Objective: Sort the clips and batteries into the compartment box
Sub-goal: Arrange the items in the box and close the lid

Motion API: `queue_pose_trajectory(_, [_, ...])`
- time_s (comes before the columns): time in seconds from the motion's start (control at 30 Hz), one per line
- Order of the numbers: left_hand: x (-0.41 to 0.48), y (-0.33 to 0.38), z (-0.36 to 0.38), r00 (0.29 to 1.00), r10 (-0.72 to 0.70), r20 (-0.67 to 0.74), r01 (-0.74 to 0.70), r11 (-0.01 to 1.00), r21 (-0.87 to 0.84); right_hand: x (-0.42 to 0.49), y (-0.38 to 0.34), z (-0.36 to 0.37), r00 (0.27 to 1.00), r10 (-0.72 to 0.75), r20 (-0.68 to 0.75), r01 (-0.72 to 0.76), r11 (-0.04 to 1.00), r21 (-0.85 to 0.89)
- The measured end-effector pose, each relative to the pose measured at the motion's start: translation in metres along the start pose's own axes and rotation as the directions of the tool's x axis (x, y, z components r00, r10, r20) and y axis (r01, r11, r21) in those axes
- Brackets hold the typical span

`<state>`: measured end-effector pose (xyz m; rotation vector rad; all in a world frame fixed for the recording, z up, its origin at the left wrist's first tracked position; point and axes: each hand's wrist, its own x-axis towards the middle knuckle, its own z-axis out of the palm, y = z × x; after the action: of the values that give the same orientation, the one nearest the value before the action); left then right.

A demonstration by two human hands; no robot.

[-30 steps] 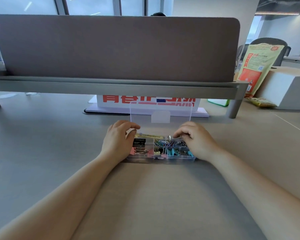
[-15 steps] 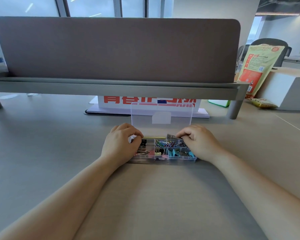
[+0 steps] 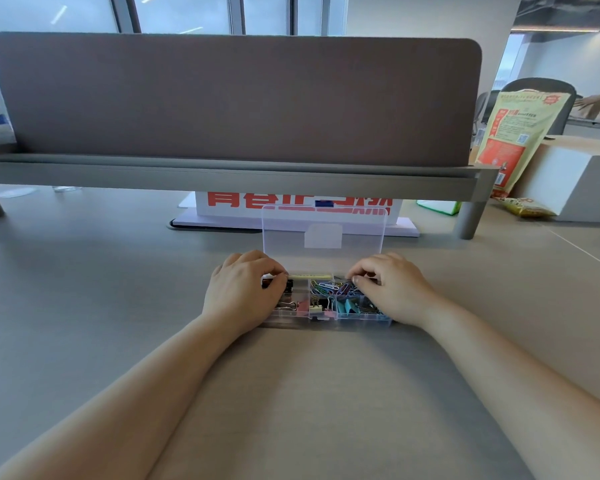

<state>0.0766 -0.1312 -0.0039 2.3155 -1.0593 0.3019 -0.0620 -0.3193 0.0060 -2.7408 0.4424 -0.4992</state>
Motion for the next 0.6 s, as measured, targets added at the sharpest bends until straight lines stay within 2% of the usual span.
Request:
queue_pose_trajectory(0.27, [-0.001, 0.001, 0.003, 0.999, -0.023, 0.031, 0.024, 1.0, -0.015, 0.002, -0.017, -0.002, 0.994, 0.056, 0.09, -0.053, 0.998, -0.032])
queue_pose_trajectory(0.43, [-0.001, 0.001, 0.003, 0.997, -0.052, 0.053, 0.054, 0.998, -0.028, 0.006, -0.029, -0.002, 0.979, 0.076, 0.191, -0.047, 0.987, -0.152])
queue_pose_trajectory(0.6, [-0.002, 0.002, 0.003, 0.996, -0.065, 0.059, 0.067, 0.997, -0.042, 0.01, -0.041, -0.001, 0.963, 0.185, 0.196, -0.132, 0.958, -0.253])
